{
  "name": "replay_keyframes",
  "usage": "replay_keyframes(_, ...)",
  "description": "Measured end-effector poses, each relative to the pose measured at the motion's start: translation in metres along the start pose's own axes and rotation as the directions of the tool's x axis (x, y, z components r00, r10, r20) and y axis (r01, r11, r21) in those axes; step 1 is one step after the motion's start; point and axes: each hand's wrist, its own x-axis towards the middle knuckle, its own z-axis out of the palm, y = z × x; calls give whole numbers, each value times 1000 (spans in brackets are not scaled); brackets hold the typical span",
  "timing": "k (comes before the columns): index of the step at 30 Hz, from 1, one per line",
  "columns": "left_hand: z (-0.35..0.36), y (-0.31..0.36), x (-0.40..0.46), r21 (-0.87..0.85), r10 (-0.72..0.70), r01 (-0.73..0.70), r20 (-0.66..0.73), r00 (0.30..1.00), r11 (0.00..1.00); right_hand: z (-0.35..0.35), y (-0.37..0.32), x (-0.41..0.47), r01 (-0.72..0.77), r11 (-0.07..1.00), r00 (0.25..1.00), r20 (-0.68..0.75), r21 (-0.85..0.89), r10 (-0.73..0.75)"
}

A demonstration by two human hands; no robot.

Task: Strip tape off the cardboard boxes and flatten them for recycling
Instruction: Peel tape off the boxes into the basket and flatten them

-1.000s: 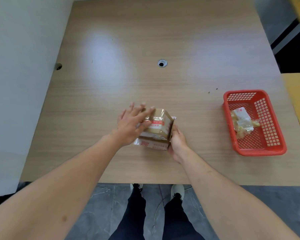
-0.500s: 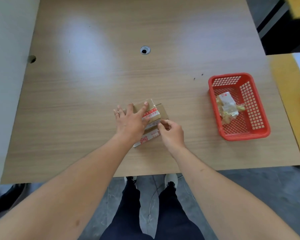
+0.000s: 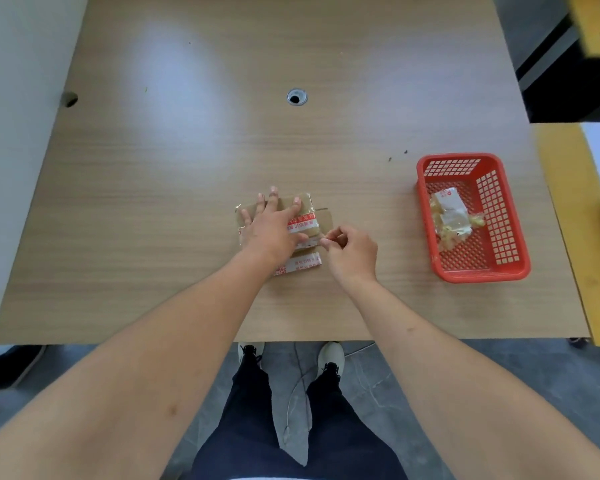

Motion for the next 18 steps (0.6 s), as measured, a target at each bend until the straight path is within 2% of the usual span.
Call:
replay_keyframes(3,-3,-5,6,40,61,-63,56,997,997,-15,-8,0,204,936,979,81,-288,-189)
replay_keyframes(6,-9,-9,10,104,97,-107,100,990,989,-22,-9,4,235,894,972,64,-382,-228)
replay_keyframes(8,-14,-13,11,132,121,-138,127,985,982,-27,-10,9,208,906,977,34,-368,-211)
replay_keyframes(13,-20,-19,13,142,180,-203,155,971,969,-26,-24,22,95,972,979,-158,-213,-131)
replay_keyframes(18,-25,-23,17,167,223,-255,189,956,952,-5,-42,20,98,988,982,-148,-121,-115)
